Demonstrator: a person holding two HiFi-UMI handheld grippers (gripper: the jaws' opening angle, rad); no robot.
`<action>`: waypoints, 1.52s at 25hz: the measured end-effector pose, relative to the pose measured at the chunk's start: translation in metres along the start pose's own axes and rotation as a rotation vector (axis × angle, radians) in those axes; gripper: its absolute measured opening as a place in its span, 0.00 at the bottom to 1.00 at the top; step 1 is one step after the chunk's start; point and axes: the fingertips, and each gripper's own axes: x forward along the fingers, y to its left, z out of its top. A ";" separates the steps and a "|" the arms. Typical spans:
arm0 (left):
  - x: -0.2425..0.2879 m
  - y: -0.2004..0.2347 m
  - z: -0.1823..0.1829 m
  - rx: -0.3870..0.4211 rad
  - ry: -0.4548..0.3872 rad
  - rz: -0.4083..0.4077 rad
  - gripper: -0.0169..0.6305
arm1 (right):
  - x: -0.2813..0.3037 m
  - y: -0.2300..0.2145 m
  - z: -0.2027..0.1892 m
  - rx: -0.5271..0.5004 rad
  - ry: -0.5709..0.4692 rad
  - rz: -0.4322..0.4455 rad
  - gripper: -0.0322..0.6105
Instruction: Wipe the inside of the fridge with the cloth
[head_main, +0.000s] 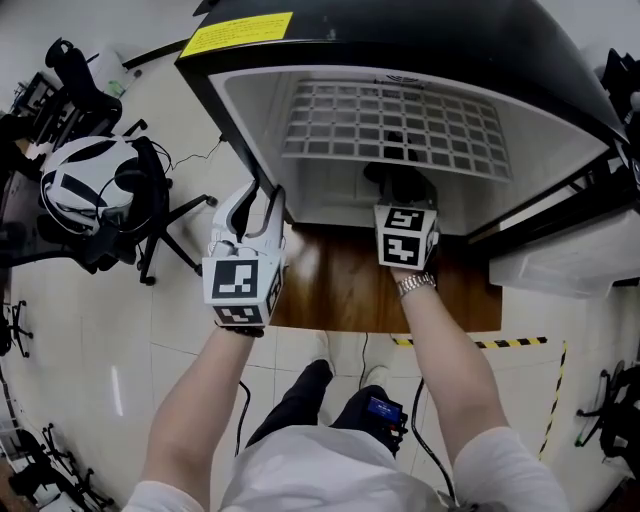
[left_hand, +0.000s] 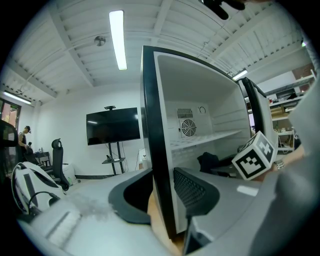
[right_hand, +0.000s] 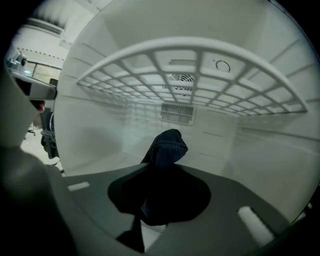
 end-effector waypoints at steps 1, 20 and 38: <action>0.000 0.000 0.000 0.002 0.003 0.000 0.22 | -0.002 0.014 0.004 0.002 -0.008 0.026 0.17; -0.001 0.002 0.004 0.006 0.010 0.009 0.22 | -0.013 0.170 -0.021 -0.078 0.066 0.333 0.17; -0.001 0.002 -0.002 0.008 0.012 0.009 0.22 | -0.020 0.114 -0.051 -0.108 0.095 0.224 0.17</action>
